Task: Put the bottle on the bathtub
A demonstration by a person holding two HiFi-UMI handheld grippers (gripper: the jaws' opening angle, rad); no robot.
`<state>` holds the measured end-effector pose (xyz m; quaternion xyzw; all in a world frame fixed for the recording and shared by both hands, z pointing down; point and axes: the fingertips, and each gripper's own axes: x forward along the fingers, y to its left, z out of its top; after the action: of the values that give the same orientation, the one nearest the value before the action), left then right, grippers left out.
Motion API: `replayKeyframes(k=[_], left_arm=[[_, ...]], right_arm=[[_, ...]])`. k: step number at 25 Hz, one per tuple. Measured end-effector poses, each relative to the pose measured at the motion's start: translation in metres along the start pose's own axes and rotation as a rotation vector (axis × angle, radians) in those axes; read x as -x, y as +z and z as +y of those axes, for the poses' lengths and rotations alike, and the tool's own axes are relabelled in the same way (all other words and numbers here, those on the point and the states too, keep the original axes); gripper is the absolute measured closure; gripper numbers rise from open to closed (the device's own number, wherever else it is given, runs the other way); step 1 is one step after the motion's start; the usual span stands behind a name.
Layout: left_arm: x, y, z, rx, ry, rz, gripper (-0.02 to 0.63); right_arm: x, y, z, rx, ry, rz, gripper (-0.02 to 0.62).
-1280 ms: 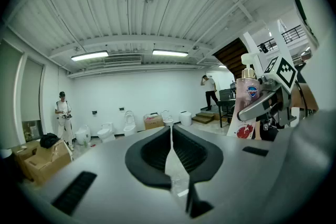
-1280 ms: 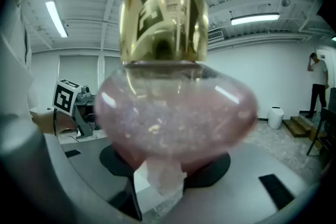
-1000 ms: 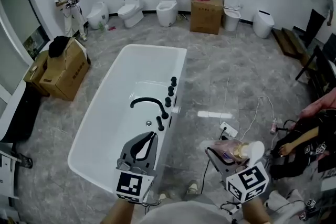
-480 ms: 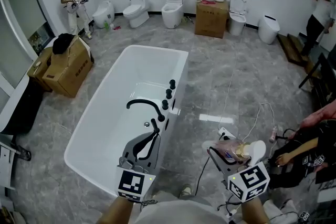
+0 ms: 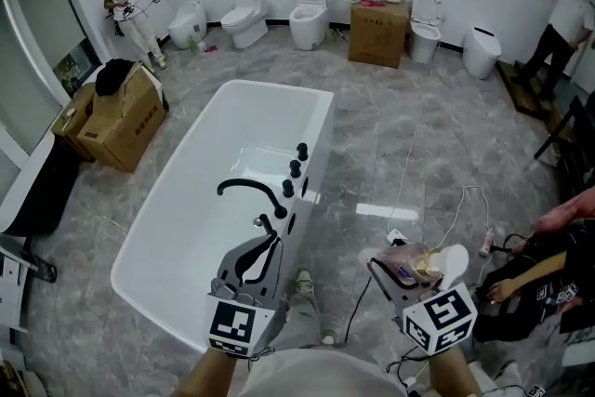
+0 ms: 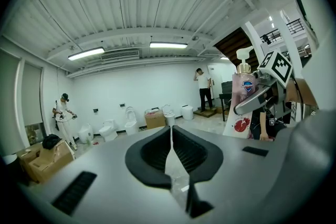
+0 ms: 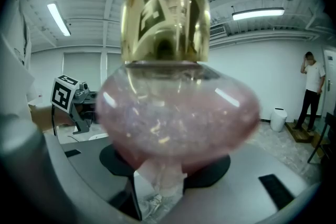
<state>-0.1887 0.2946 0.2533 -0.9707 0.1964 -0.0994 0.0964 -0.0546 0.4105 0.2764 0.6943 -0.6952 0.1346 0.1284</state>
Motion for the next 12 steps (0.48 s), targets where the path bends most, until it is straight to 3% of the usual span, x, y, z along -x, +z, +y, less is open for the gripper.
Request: replayKeyframes(k=[12], left_arm=[[-0.079,-0.035,0.051,0.011,0.013,0.026,0.577]], right_arm=[[-0.087,0.003,-0.051,-0.006,-0.001,0.03,0.35]])
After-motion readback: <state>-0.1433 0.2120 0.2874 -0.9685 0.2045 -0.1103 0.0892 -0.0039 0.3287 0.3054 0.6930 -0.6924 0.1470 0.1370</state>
